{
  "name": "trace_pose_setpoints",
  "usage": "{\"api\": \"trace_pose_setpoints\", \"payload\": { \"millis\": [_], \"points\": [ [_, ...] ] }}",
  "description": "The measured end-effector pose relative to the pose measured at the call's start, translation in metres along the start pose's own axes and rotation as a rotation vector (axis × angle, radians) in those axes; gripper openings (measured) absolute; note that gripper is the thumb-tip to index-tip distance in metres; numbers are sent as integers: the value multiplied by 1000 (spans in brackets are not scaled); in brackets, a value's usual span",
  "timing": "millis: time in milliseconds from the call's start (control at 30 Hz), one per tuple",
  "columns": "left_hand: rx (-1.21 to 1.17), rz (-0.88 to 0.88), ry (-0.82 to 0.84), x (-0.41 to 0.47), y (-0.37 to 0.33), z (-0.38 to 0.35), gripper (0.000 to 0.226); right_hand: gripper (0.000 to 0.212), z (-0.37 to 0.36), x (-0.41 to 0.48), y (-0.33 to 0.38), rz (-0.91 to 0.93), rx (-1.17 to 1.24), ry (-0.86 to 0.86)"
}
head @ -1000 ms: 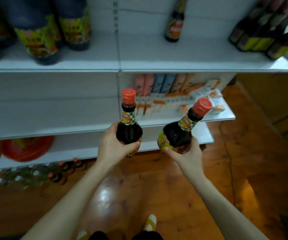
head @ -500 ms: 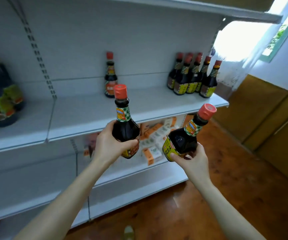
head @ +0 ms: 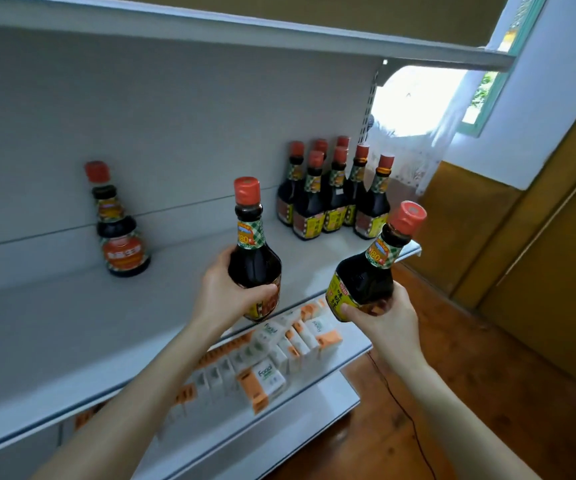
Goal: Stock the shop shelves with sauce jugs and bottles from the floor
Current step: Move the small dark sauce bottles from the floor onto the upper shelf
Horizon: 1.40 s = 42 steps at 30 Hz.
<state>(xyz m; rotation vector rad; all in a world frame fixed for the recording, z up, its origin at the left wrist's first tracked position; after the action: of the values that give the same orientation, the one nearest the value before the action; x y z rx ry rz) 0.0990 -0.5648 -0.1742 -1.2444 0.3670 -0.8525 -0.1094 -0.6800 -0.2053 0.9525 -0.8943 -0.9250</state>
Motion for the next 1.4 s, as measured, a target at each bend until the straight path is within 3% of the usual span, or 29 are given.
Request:
{"api": "trace_pose_setpoints", "payload": {
  "millis": [400,500,900,1167,1267,1400],
  "points": [
    [137,104,-223,61,11,-95,76,54,28,163,-53,51,-97,177],
    [168,148,-290,64,11,-113,65,58,31,191,-63,71,-128,245],
    [240,156,-380,75,15,-140,67,67,17,229,-80,82,-194,415],
    [252,157,-363,78,26,-140,73,81,14,248,-76,37,-153,658],
    [254,136,-363,77,26,-140,72,84,17,241,-81,62,-235,517],
    [265,133,-363,77,30,-139,71,50,19,228,-90,113,-144,383]
  ]
}}
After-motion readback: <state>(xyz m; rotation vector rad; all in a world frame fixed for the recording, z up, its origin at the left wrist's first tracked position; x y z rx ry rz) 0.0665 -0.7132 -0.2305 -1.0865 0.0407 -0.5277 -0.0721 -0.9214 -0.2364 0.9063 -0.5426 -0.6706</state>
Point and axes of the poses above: each hand's wrist, its own x-axis towards the middle knuckle, its own z-axis out of the back of the hand, y = z × x, the point moved 1 cm from there along x, towards the middle knuckle, and after that the axes turned 2 degrees about y, right-handed, at the moved point
